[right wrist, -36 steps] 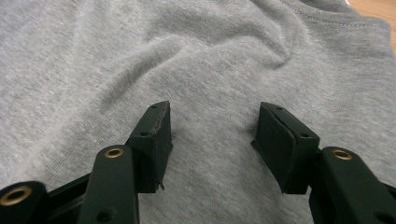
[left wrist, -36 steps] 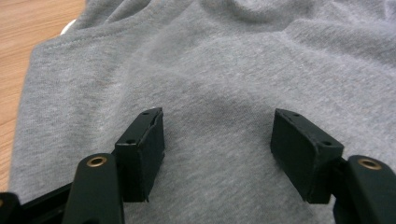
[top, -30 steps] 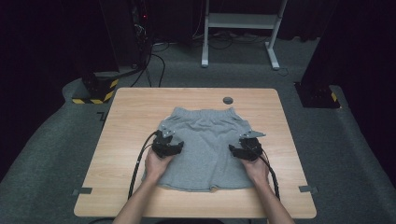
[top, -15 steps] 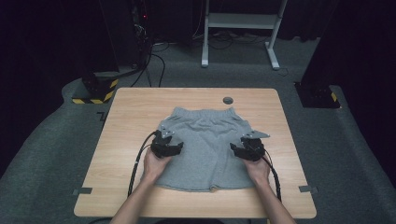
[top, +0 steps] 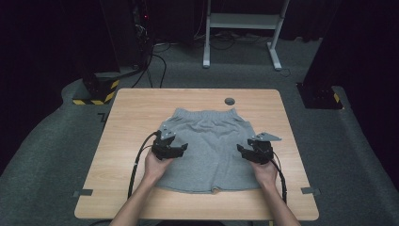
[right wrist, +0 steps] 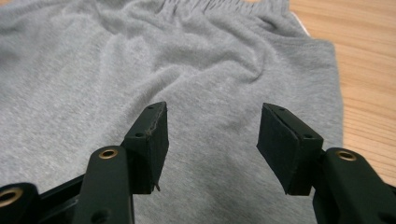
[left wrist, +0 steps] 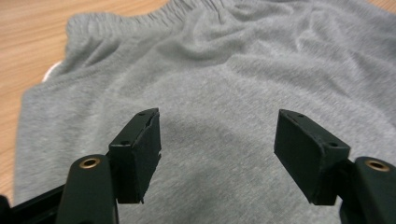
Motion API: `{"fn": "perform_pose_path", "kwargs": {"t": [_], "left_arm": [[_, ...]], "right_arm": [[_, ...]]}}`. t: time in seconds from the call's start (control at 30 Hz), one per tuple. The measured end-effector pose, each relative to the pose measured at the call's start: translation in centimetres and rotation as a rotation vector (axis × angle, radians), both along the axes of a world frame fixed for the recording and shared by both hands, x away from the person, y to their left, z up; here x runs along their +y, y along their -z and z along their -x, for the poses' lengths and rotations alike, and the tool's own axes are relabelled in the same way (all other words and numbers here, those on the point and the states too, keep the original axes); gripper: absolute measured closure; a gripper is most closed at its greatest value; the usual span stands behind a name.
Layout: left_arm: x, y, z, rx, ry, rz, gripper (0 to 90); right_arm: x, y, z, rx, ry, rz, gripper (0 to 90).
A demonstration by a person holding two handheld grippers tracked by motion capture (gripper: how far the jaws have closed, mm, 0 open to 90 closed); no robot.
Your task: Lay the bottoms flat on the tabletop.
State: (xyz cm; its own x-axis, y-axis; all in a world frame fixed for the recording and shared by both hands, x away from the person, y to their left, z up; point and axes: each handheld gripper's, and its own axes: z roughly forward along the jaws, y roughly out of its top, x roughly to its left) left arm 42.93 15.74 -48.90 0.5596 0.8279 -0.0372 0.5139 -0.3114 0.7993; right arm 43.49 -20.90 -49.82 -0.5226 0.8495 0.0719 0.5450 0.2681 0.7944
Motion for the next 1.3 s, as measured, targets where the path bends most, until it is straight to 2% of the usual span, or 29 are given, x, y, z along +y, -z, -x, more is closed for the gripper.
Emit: {"fn": "perform_pose_path", "kwargs": {"t": [0.33, 0.6, 0.8, 1.13, 1.3], "left_arm": [[1.0, -1.5, 0.9, -0.017, 0.02, 0.086, 29.4], [2.2, -2.0, 1.7, -0.024, 0.019, 0.094, 27.9], [2.9, -2.1, 2.0, -0.022, 0.002, 0.133, 27.0], [4.1, -2.9, 2.9, -0.046, -0.004, 0.149, 26.4], [4.5, -3.1, 2.9, -0.047, -0.013, 0.173, 26.3]], "right_arm": [[-1.1, -1.1, 1.0, -0.036, 0.002, -0.022, 42.4], [-2.0, -1.5, 1.6, -0.054, 0.017, -0.03, 42.4], [-2.2, -2.0, 2.0, -0.064, 0.015, -0.039, 42.4], [-3.3, -2.9, 2.8, -0.097, 0.03, -0.05, 42.5], [-3.9, -3.4, 3.4, -0.107, 0.035, -0.054, 42.6]]}}
